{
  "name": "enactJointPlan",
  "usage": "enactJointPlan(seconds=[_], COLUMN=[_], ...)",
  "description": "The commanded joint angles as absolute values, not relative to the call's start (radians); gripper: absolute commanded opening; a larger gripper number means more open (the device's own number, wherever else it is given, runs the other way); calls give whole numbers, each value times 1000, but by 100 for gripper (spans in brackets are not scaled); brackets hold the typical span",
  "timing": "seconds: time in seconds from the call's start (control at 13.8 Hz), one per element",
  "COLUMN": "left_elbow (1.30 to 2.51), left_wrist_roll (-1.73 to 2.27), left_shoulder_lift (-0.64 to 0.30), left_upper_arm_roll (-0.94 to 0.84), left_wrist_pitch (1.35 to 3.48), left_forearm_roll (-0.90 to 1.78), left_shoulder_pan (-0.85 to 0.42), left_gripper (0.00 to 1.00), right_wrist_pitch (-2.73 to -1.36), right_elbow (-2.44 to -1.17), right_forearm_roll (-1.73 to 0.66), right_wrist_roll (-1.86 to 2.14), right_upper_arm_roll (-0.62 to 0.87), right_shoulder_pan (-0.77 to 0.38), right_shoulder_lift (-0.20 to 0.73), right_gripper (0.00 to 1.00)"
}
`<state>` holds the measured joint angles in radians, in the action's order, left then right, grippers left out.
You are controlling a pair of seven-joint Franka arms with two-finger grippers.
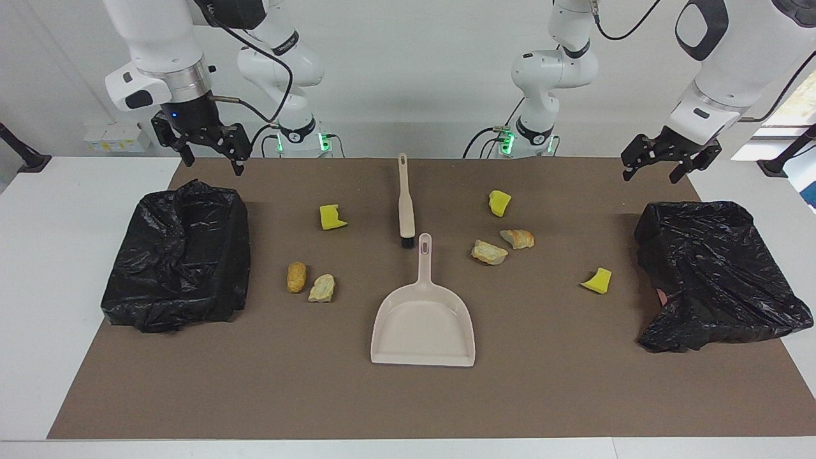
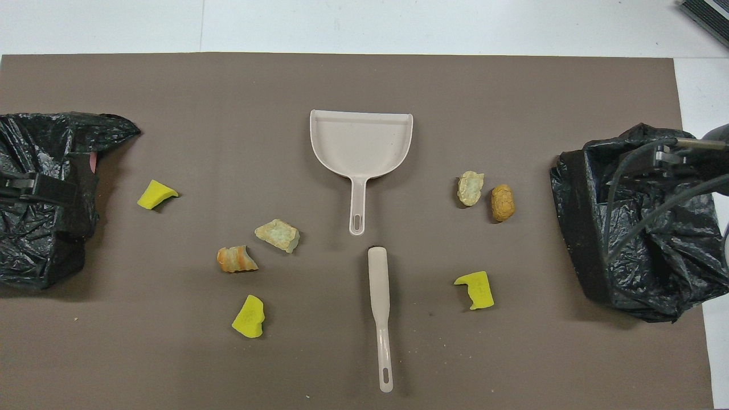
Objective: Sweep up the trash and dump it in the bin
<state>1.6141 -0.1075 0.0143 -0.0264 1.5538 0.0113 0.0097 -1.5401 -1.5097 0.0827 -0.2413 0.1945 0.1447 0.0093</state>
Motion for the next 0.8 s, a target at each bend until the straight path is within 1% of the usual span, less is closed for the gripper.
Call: enactJointPlan(seconds=[0.0,0.36,0.72], left_elbow=[1612,1612,1612], left_wrist_roll=[-117,-117,-115], left_shoulder_lift=[14,14,14], left_upper_arm_roll=[-32,-32,-32], left_wrist_pitch=[1563,1563,1563], left_forearm_roll=[-5,-5,-5], left_shoulder_pan=[17,17,17], left_gripper=[100,100,100], right_wrist_pitch=[-1561,-1545,-1572], right_elbow=[-1499,-1505,-1508], right_forearm_roll=[57,57,57], right_wrist_roll=[-213,-206,-219], right_upper_arm_roll=[199,201,199], right_shoulder_pan=[164,164,164], right_shoulder_lift=[17,11,12], right_gripper=[100,100,100])
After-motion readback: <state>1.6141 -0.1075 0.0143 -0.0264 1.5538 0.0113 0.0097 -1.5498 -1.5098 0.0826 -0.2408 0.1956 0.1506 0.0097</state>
